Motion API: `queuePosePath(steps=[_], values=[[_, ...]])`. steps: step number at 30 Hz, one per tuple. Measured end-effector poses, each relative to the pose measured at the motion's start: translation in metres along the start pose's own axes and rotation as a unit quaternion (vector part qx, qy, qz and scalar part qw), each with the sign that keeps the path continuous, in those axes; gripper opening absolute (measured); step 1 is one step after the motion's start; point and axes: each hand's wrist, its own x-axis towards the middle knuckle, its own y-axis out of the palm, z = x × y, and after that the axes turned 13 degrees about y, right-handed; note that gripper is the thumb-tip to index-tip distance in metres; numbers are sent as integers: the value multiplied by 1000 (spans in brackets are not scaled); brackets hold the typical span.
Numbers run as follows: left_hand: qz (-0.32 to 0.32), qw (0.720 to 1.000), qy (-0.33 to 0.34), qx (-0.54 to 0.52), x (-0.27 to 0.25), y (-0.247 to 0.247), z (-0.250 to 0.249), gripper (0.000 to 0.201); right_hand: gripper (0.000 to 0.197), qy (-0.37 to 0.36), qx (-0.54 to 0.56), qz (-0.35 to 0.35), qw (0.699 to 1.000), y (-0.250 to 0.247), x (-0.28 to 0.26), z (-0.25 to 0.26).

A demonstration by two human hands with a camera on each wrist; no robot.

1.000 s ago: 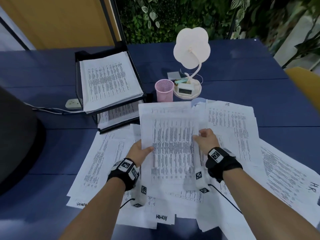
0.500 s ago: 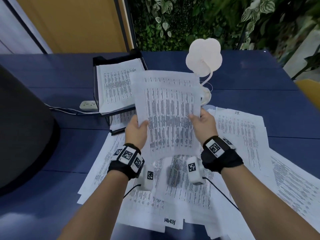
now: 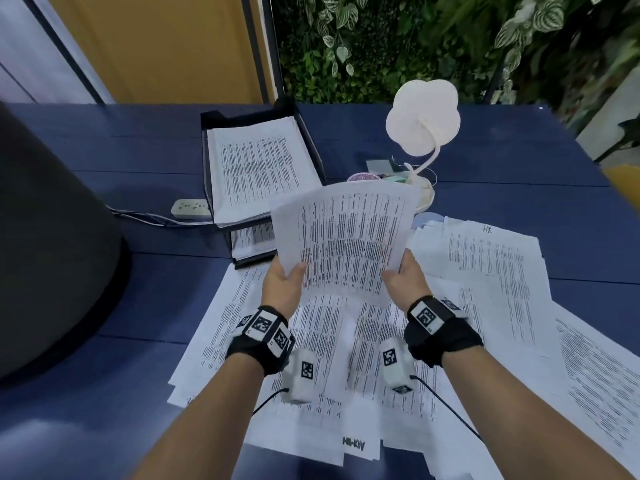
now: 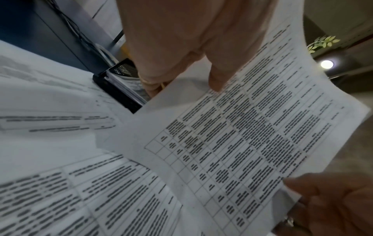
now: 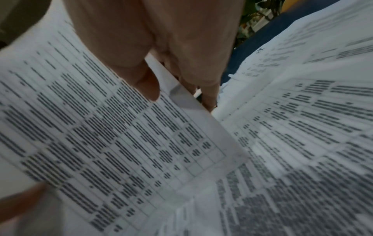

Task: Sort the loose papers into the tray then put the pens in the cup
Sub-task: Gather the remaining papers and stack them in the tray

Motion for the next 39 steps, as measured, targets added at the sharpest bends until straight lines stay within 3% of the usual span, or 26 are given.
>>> queuePosePath(steps=[3, 9, 12, 14, 16, 19, 23, 24, 27, 29, 32, 36, 39], values=[[-1, 1000, -9, -7, 7, -6, 6, 37, 39, 62, -77, 41, 994, 1, 5, -15], [-24, 999, 22, -18, 23, -27, 0, 36, 41, 119, -10, 97, 988, 18, 8, -22], [-85, 995, 43, 4, 41, -43, -9, 32, 30, 66, -13, 75, 995, 33, 17, -2], [-101, 993, 58, 12, 54, -57, -14, 46, 27, 36, -4, 57, 998, 43, 24, 19], [-72, 994, 58, 53, 64, -69, -20, 59, 27, 10, 6, 52, 999, 52, 33, 40], [-7, 986, 68, 152, 76, -86, -28, 53, 25, -21, -3, 41, 999, 65, 49, 73], [7, 951, 113, 289, 99, -104, -33, 48, 28, -39, -7, 29, 999, 86, 77, 109], [11, 925, 134, 356, 106, -107, -34, 51, 29, -50, -8, 22, 998, 90, 81, 117], [47, 797, 172, 578, 124, -112, -38, 56, 34, -74, 8, -9, 997, 103, 96, 132], [68, 751, 163, 636, 133, -112, -37, 50, 37, -77, -29, -46, 996, 108, 104, 136], [97, 699, 141, 695, 138, -112, -31, 38, 35, -83, -191, -90, 974, 111, 110, 136], [109, 691, 139, 701, 140, -109, -21, 46, 25, -115, -391, -120, 905, 115, 109, 139], [107, 711, 131, 682, 140, -108, -16, 47, 27, -125, -408, -123, 896, 113, 103, 136]])
